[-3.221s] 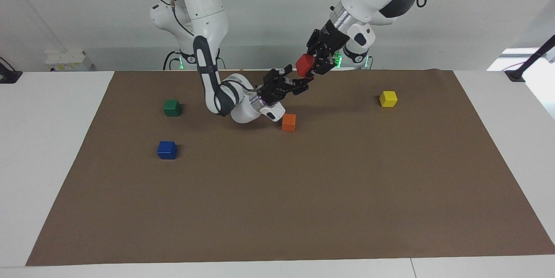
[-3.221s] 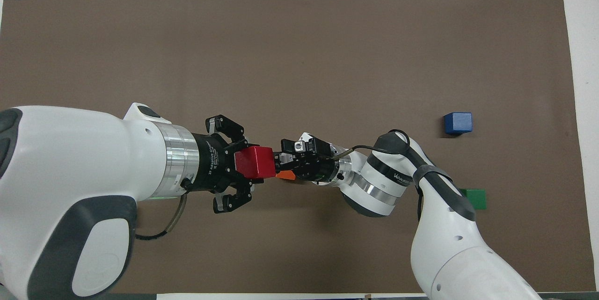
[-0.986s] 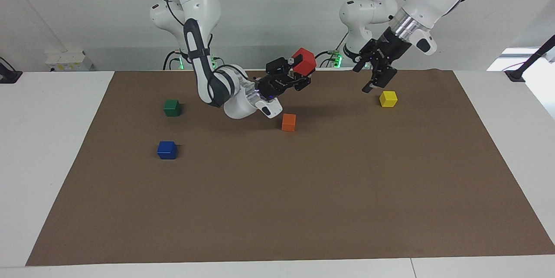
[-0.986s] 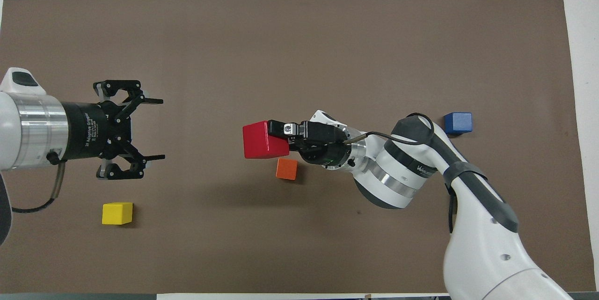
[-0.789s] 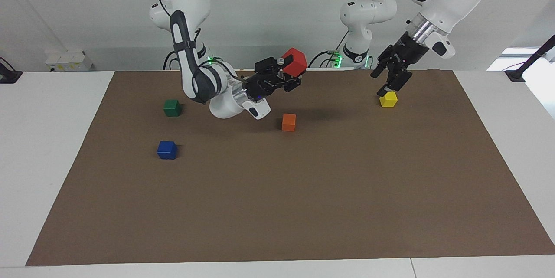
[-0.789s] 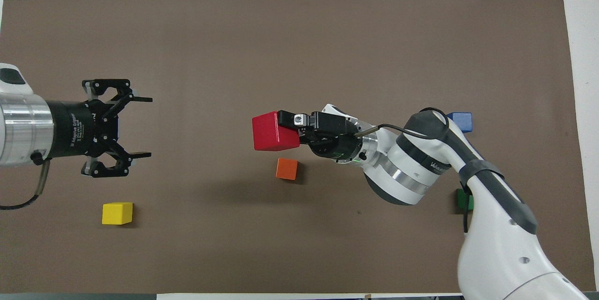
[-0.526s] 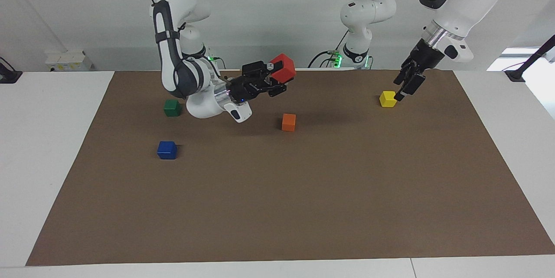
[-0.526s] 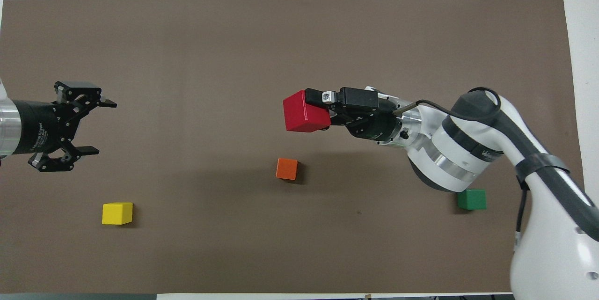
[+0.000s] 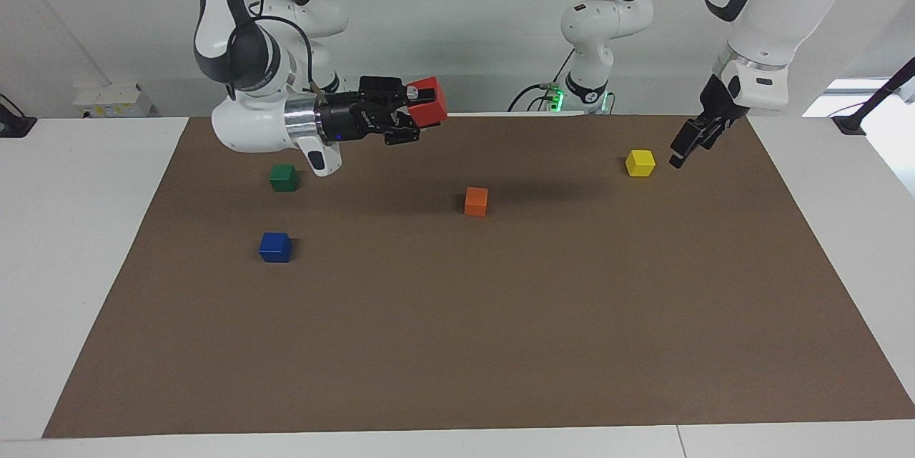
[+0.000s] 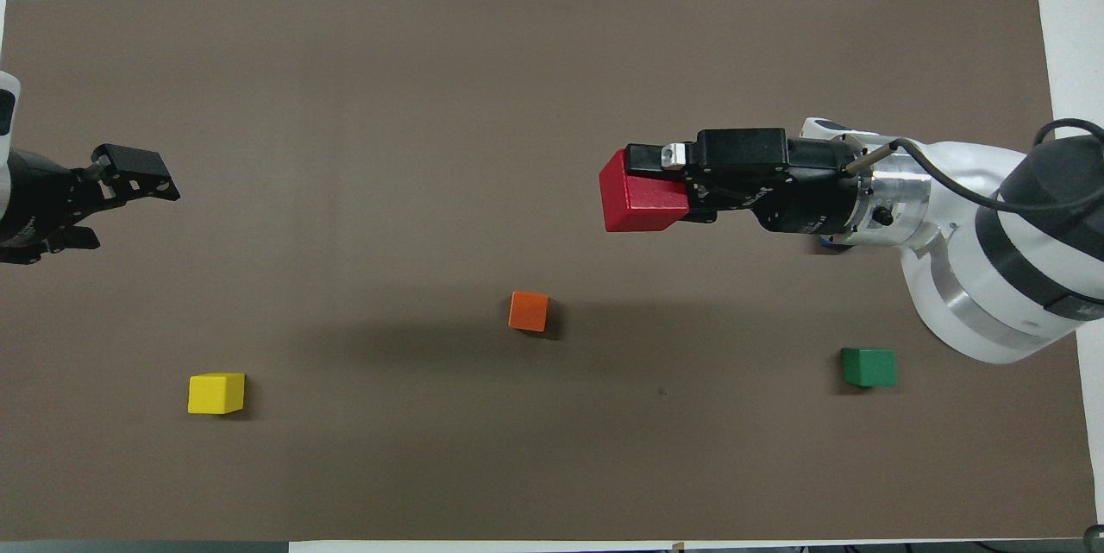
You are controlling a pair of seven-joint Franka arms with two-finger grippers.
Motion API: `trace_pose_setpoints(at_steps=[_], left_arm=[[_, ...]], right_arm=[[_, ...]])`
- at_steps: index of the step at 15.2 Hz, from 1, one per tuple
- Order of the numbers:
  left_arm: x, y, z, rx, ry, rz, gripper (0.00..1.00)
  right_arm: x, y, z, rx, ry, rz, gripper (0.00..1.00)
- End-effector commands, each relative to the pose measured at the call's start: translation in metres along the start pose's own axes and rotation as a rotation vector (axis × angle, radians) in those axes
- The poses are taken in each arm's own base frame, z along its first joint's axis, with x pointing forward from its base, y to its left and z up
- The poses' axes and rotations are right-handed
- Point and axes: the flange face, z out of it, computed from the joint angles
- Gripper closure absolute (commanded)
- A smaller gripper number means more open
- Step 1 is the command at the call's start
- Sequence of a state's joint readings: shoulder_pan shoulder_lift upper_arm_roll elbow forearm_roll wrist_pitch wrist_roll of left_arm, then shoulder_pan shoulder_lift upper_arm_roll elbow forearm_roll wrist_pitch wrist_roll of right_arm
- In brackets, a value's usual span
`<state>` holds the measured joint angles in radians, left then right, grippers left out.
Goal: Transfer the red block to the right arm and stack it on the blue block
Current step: 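Carry the red cube with the right gripper over the blue cube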
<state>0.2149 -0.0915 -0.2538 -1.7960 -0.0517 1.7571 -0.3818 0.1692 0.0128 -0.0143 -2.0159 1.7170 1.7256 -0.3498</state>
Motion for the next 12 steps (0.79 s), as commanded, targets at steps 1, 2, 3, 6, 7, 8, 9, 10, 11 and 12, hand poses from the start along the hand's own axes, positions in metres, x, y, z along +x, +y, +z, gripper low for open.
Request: trace_pose_setpoints(at_steps=[1,2,3,6,7,8,9,10,11,12], left_arm=[[0.024,-0.001,-0.022,0.058,-0.019,0.15,0.0],[0.032,-0.004,-0.025,0.055,-0.022,0.142,0.0],[0.038,-0.002,-0.023,0.061,-0.034,0.146,0.0],[0.04,0.011,-0.013,0.063,-0.052,0.17,0.0],[0.031,0.023,-0.016,0.064,-0.058,0.186,0.0],[0.026,0.02,-0.016,0.076,-0.077,0.183,0.0],[0.022,0.018,-0.019,0.079,-0.08,0.184,0.0],[0.018,0.024,-0.018,0.082,-0.084,0.194,0.0],[0.018,0.017,-0.016,0.089,-0.099,0.178,0.0],[0.013,0.012,-0.018,0.094,-0.112,0.179,0.0]], right_arm=[[0.0,-0.016,-0.018,-0.175,-0.009,-0.016,1.0],[-0.001,-0.025,-0.026,-0.245,-0.012,-0.023,1.0],[-0.002,-0.035,-0.033,-0.328,-0.015,-0.026,1.0],[-0.012,-0.066,-0.042,-0.58,-0.019,-0.027,1.0],[-0.017,-0.072,-0.044,-0.65,-0.02,-0.033,1.0],[-0.021,-0.078,-0.047,-0.699,-0.02,-0.048,1.0],[-0.025,-0.083,-0.049,-0.752,-0.023,-0.051,1.0],[-0.027,-0.086,-0.052,-0.825,-0.026,-0.053,1.0],[-0.028,-0.096,-0.057,-0.902,-0.018,-0.08,1.0],[-0.029,-0.103,-0.059,-0.974,-0.019,-0.09,1.0]])
